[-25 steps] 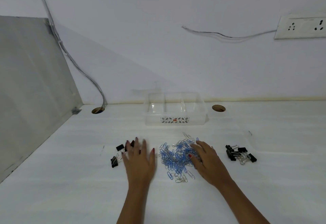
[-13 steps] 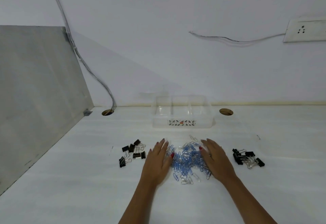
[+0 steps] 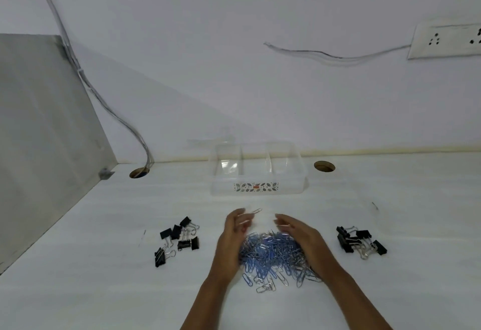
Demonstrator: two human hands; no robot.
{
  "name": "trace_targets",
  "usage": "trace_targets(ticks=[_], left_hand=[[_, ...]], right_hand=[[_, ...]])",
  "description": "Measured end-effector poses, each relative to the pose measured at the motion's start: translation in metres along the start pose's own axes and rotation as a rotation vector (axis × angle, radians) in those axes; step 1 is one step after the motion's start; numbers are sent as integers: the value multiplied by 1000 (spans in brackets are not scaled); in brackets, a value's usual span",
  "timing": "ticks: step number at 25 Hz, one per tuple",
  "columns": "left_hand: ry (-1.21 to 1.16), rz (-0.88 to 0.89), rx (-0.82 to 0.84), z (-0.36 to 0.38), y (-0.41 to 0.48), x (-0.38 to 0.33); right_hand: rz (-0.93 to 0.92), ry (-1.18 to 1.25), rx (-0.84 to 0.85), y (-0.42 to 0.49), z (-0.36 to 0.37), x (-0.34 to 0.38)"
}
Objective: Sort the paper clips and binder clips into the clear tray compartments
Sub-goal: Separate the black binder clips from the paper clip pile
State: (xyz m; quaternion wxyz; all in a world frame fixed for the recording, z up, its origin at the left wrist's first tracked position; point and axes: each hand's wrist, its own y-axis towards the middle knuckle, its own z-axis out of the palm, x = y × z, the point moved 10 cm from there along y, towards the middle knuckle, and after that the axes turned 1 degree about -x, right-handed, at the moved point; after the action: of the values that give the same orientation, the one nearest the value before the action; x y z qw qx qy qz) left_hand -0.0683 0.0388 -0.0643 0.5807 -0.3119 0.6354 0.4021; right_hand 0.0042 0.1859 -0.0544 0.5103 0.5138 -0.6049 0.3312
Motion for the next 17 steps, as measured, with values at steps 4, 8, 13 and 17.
trace_targets(ticks=[4, 8, 13, 17], left_hand=[[164, -115, -181, -9, -12, 7], [176, -15, 10, 41, -9, -13], [107, -49, -144, -6, 28, 3], [683, -47, 235, 35, 55, 13]], right_hand=[[19, -89, -148, -14, -18, -9], [-10, -30, -103, -9, 16, 3], [4, 20, -230, -1, -1, -1], [5, -14, -172, 12, 7, -4]])
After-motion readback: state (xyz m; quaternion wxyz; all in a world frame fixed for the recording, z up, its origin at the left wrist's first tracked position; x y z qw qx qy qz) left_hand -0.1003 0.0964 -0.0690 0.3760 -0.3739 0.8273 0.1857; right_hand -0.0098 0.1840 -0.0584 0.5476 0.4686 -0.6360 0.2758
